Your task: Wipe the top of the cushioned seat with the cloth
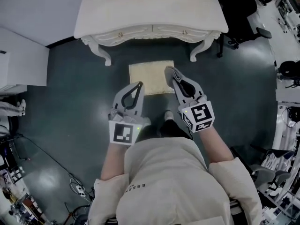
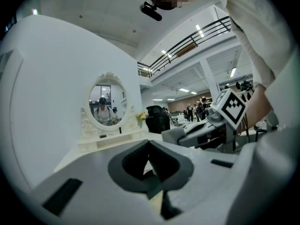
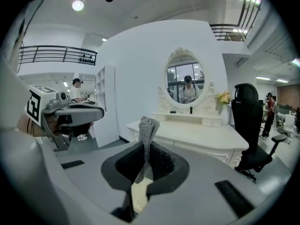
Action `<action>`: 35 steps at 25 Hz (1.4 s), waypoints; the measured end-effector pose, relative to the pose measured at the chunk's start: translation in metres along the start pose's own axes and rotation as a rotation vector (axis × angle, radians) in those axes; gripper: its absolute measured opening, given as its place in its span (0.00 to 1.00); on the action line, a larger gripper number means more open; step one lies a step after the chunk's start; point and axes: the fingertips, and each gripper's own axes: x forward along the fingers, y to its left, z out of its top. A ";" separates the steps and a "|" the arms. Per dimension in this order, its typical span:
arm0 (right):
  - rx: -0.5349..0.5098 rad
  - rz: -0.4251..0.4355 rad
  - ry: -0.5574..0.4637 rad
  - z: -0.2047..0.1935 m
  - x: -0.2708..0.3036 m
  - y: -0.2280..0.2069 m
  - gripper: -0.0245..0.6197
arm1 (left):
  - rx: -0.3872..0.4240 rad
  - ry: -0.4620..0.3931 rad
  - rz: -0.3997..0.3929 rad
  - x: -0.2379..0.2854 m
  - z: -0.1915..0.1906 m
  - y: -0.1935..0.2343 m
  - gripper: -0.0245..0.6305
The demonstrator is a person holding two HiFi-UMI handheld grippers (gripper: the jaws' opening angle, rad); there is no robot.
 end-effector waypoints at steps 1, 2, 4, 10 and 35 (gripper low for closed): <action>-0.003 -0.004 -0.013 0.008 -0.002 -0.001 0.08 | 0.018 -0.013 0.003 0.000 0.008 0.002 0.04; -0.006 -0.009 -0.026 0.016 -0.005 -0.002 0.08 | 0.033 -0.029 0.006 0.001 0.016 0.004 0.04; -0.009 -0.016 -0.059 0.032 -0.009 -0.004 0.08 | 0.026 -0.056 0.012 0.000 0.032 0.008 0.04; -0.047 -0.010 -0.185 0.080 -0.025 -0.002 0.08 | 0.019 -0.080 0.021 -0.003 0.069 0.016 0.04; -0.085 -0.060 -0.297 0.129 -0.056 -0.020 0.08 | 0.058 -0.162 0.057 -0.009 0.116 0.017 0.04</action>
